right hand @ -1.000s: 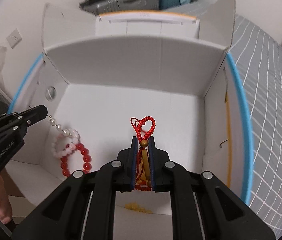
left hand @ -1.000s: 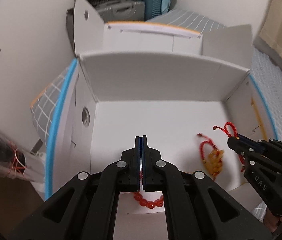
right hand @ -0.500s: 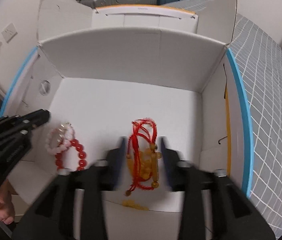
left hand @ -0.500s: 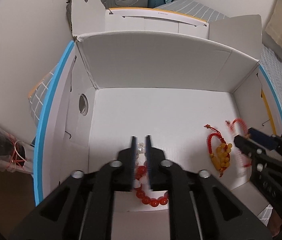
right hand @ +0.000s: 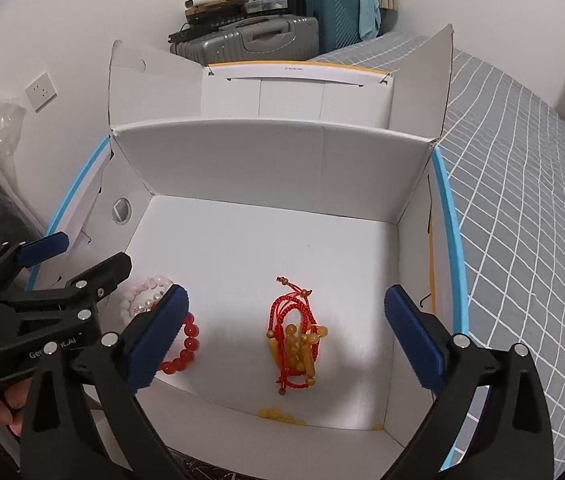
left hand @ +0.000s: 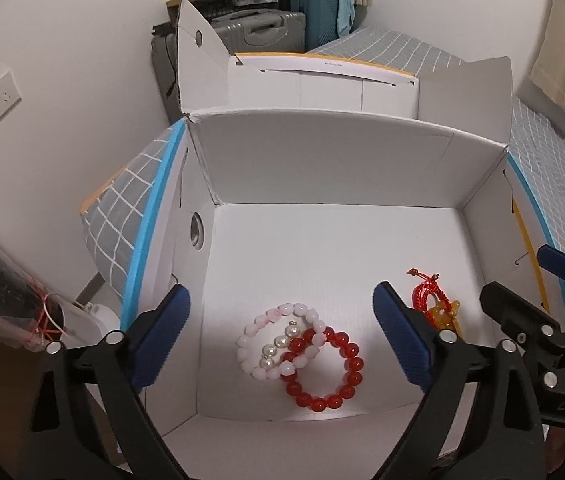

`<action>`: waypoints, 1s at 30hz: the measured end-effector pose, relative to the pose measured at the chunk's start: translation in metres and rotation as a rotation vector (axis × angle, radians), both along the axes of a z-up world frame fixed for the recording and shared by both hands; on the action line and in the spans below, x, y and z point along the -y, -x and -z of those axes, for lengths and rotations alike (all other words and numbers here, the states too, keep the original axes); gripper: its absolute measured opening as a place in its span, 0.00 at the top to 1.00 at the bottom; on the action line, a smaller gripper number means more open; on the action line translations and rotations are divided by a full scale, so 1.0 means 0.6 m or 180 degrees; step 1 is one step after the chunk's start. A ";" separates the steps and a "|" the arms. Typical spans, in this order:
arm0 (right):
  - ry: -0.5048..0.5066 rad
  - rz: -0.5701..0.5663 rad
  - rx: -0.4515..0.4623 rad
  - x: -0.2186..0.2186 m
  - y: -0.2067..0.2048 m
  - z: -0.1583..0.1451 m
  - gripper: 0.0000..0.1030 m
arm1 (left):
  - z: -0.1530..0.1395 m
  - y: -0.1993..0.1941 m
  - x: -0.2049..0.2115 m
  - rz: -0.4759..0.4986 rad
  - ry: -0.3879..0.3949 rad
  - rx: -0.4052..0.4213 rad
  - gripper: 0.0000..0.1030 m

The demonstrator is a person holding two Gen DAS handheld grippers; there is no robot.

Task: Organize jewelry
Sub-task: 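Move both tools back over the bed toward the remaining bracelets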

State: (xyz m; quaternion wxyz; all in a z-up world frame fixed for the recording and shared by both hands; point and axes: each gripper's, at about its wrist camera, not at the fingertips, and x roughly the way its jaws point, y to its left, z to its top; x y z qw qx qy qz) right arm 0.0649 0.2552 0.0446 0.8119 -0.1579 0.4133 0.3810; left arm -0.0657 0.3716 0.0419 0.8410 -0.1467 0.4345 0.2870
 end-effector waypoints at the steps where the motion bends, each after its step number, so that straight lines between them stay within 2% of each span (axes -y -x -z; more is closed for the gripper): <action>1: 0.0012 -0.0006 0.0020 -0.001 0.002 -0.001 0.07 | -0.001 0.001 -0.001 0.0007 0.0008 0.0027 0.09; 10: -0.0056 0.0042 0.0057 0.028 -0.003 -0.015 0.07 | -0.005 -0.007 0.007 0.0009 0.0079 0.0075 0.06; 15: -0.0157 0.0243 0.0154 0.075 -0.027 -0.038 0.07 | -0.015 -0.024 0.037 0.0155 0.0048 0.0081 0.06; 21: -0.0230 0.0411 0.0141 0.126 -0.059 -0.052 0.07 | -0.031 -0.057 0.072 0.0349 0.0098 0.0145 0.06; 30: -0.0281 0.0739 0.0201 0.220 -0.107 -0.060 0.07 | -0.049 -0.121 0.145 0.0669 0.0061 0.0200 0.06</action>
